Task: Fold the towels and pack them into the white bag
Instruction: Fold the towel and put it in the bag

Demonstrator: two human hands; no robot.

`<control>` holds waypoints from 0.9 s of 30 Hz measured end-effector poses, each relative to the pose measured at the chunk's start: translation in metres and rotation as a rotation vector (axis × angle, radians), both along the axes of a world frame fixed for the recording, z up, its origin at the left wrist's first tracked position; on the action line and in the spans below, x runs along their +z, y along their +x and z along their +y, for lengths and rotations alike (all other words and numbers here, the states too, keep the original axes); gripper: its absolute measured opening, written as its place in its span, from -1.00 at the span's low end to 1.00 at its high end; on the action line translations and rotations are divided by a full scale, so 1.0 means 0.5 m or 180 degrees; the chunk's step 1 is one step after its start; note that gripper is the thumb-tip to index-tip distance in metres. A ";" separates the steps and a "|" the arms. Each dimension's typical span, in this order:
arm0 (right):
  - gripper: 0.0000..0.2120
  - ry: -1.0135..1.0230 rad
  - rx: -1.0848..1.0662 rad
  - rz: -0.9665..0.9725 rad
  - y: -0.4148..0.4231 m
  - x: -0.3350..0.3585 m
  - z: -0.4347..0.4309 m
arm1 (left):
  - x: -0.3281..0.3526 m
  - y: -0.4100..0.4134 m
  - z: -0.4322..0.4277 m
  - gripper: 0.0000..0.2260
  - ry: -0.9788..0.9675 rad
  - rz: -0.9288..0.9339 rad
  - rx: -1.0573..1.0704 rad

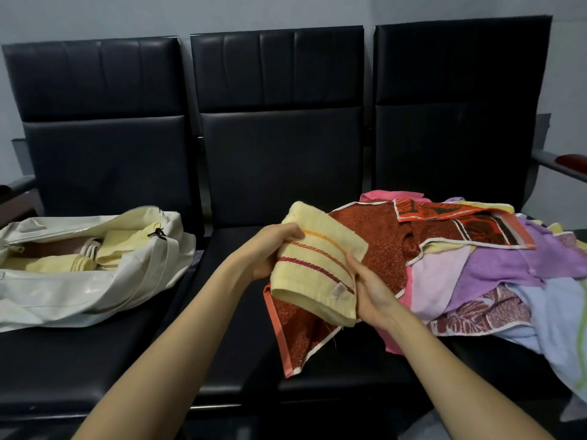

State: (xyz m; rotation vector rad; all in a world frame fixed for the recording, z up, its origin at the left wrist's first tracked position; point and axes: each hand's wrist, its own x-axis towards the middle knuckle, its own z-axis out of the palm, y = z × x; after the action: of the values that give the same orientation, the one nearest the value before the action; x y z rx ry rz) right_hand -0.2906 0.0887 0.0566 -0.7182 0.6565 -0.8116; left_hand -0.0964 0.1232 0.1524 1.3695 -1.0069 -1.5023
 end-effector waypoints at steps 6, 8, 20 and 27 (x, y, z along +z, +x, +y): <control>-0.41 -0.0450 -0.0474 0.0028 -0.024 -0.015 -0.024 | -0.047 0.063 0.010 -0.63 -0.0104 -0.0966 0.0289; -0.51 -0.0738 -0.0319 0.0245 -0.017 -0.012 -0.018 | -0.066 0.068 0.014 -0.55 -0.0244 -0.1504 0.0299; -0.34 -0.2936 -0.0492 0.3479 -0.005 -0.011 -0.009 | -0.126 0.053 0.048 -0.20 -0.1075 -0.3001 -0.0518; -0.42 -0.3534 -0.0672 0.4191 0.013 -0.007 0.007 | -0.185 0.046 0.072 -0.36 -0.1888 -0.3661 0.0380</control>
State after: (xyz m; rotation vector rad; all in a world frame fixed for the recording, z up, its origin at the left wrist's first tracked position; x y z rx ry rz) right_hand -0.2843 0.0921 0.0531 -2.3090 1.4723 -0.7939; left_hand -0.0735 0.1594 0.0601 1.7538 -1.8049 -0.1333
